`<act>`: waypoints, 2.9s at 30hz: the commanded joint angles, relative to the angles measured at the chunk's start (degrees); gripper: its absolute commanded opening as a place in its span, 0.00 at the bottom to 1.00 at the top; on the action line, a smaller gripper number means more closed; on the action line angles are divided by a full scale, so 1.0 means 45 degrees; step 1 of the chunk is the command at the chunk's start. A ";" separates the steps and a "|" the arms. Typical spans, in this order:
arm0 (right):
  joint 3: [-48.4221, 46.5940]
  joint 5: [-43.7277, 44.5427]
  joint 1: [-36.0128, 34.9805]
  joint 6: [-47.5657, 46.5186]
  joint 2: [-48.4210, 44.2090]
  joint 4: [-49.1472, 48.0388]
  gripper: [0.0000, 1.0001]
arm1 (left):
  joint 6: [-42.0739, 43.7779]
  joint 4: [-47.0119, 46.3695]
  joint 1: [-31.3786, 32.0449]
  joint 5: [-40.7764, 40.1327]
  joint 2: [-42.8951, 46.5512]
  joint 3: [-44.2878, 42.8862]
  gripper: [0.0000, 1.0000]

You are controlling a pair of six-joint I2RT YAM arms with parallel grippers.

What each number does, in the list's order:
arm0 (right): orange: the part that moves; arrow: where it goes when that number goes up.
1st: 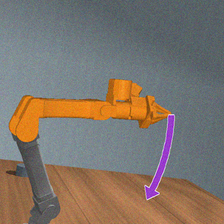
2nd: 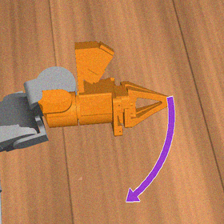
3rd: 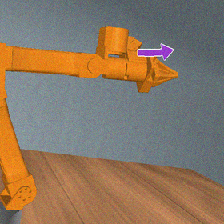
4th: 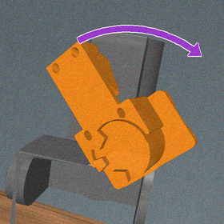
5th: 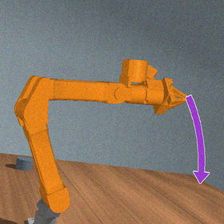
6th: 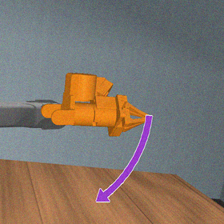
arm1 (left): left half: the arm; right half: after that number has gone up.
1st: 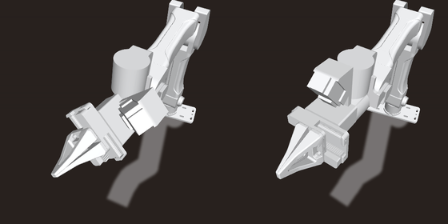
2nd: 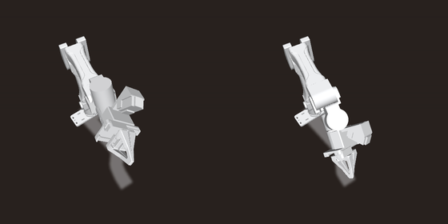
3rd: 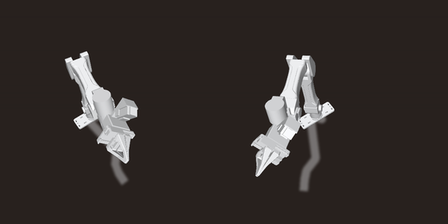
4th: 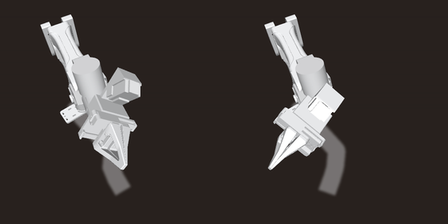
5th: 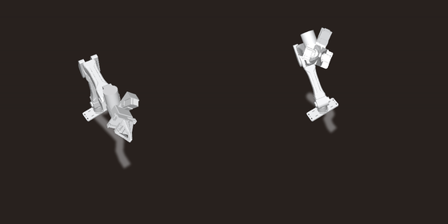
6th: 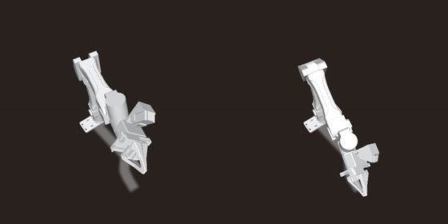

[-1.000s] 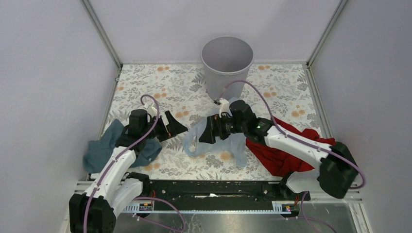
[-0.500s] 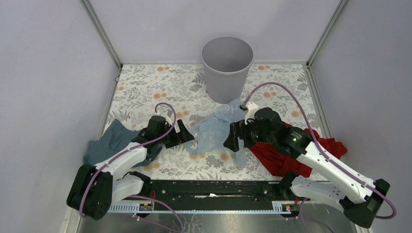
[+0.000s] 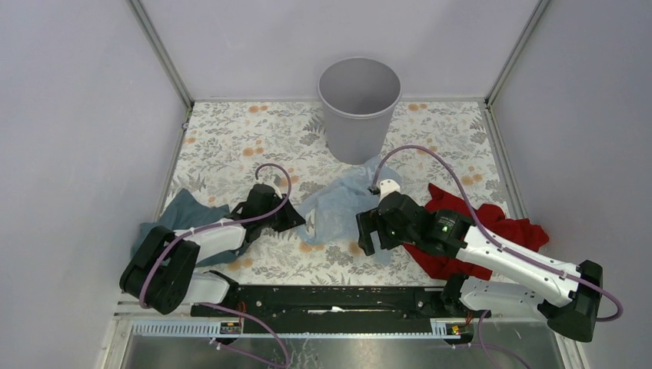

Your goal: Put the trash bags into the trash bin

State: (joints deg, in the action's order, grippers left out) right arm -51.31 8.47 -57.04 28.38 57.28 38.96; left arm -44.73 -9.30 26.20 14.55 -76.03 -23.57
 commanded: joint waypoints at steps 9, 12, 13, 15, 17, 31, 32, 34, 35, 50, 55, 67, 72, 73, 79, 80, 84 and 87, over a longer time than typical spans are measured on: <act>0.1796 -0.0020 -0.0425 0.0841 -0.0209 -0.3346 1.00 | -0.0053 0.3288 0.0136 -0.2019 0.5594 -0.0606 0.00; 0.1616 0.0137 -0.0414 0.0764 -0.0170 -0.3532 1.00 | -0.0040 0.4406 0.0136 -0.2491 0.6757 -0.1006 0.00; 0.1531 0.0116 -0.0429 0.0729 -0.0179 -0.3593 1.00 | -0.0050 0.4637 0.0131 -0.2395 0.6859 -0.1187 0.00; 0.1290 0.0118 -0.0426 0.0672 -0.0186 -0.3517 1.00 | -0.0141 0.4944 0.0136 -0.2187 0.6912 -0.1515 0.00; 0.1182 0.0523 -0.0426 0.0761 -0.0286 -0.3269 1.00 | -0.0247 0.4957 0.0133 -0.2066 0.7067 -0.1703 0.00; 0.2893 0.2863 -0.0429 0.2911 -0.0678 -0.3640 0.86 | -0.0490 0.4118 0.0136 -0.0300 0.7466 -0.1700 0.00; 0.2895 0.3174 -0.0431 0.3090 -0.0526 -0.3407 0.86 | -0.0565 0.3718 0.0136 0.0257 0.7348 -0.1637 0.00; 0.2956 0.3637 -0.0432 0.3183 -0.0453 -0.3146 0.77 | -0.0606 0.3394 0.0155 0.0861 0.7114 -0.1597 0.00; 0.2963 0.3947 -0.0431 0.3117 -0.0542 -0.3023 0.67 | -0.0548 0.3334 0.0172 0.1090 0.6984 -0.1597 0.00; 0.3262 0.5598 -0.0431 -0.0080 -0.0910 -0.5346 0.00 | -0.0752 0.3446 0.0507 -0.0158 0.5006 0.0300 0.21; 0.3228 0.4917 -0.0431 -0.0430 -0.0664 -0.5240 0.00 | -0.0349 0.4108 0.0507 -0.1345 0.4376 -0.0027 0.75; 0.3493 0.3861 -0.0430 -0.0203 -0.0933 -0.5900 0.00 | 0.0106 0.2152 0.0526 -0.0764 0.1925 -0.0620 0.96; 0.3578 0.3649 -0.0426 0.0211 -0.0809 -0.5735 0.00 | -0.0069 0.1057 0.0526 -0.0520 0.1480 -0.0525 0.81; 0.3551 0.3646 -0.0430 0.0306 -0.0855 -0.5524 0.02 | -0.0046 0.0979 0.0526 -0.0559 0.1428 -0.0568 0.76; 0.3652 0.3704 -0.0430 0.1149 -0.1360 -0.4353 0.66 | 0.0095 0.0709 0.0526 -0.0697 0.1488 -0.0715 0.56; 0.3710 0.3655 -0.0426 0.1283 -0.1414 -0.4221 0.76 | 0.0096 0.0698 0.0526 -0.0643 0.1508 -0.0704 0.53; 0.3681 0.3861 -0.0427 0.2038 -0.1182 -0.3402 0.87 | 0.0115 0.0680 0.0524 -0.0446 0.1591 -0.0607 0.43; 0.3503 0.4105 -0.0425 0.2789 -0.1022 -0.2488 0.82 | 0.0231 0.0827 0.0526 -0.0404 0.1717 -0.0599 0.35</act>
State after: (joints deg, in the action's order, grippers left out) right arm -34.22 24.82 -58.63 35.51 52.03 21.85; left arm -44.88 -3.11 28.42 11.88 -69.58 -25.69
